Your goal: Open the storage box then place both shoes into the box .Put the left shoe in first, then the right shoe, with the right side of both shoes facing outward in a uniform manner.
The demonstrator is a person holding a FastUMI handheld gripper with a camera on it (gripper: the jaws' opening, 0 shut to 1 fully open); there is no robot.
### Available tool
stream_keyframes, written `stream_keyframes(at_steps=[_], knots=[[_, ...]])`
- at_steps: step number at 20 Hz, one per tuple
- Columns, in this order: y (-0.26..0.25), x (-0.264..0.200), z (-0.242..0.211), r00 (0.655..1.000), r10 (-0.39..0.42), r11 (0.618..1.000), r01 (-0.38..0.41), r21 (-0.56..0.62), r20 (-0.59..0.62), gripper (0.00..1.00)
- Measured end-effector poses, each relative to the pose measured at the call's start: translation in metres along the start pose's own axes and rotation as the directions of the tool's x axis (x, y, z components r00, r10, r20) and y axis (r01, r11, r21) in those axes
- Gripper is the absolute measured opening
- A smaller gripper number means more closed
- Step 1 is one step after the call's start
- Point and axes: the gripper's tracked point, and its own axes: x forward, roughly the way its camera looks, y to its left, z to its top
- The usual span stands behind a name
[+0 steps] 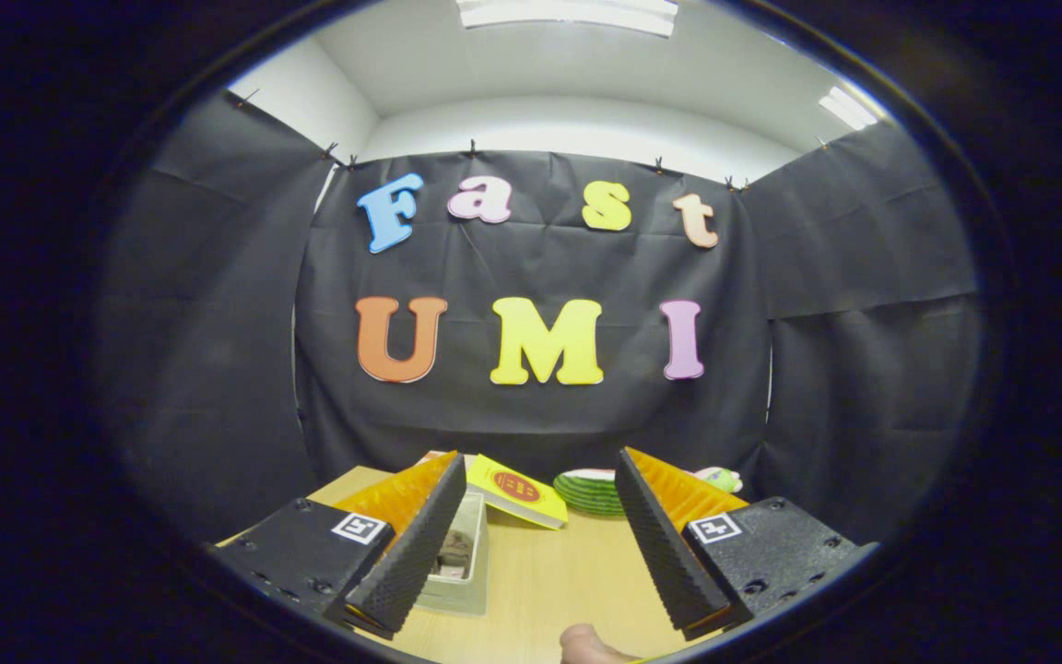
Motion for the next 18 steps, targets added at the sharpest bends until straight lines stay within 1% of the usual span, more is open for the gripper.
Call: stream_keyframes(at_steps=[3, 6, 8, 13, 14, 16, 18], knots=[[-0.014, -0.017, -0.006, 1.000, -0.013, 1.000, 0.013, 0.028, 0.015, 1.00], [-0.022, -0.028, -0.010, 1.000, -0.004, 0.999, 0.004, 0.036, -0.007, 1.00], [-0.029, -0.033, -0.010, 1.000, -0.014, 0.999, 0.015, 0.030, -0.019, 1.00], [-0.027, -0.042, -0.001, 1.000, 0.017, 0.999, -0.017, 0.052, -0.004, 1.00], [-0.027, -0.043, 0.002, 1.000, 0.018, 0.999, -0.018, 0.051, -0.001, 1.00], [-0.037, -0.042, 0.004, 1.000, -0.008, 0.999, 0.008, 0.045, -0.007, 1.00], [-0.034, -0.043, 0.006, 1.000, -0.003, 0.999, 0.003, 0.051, -0.002, 1.00]])
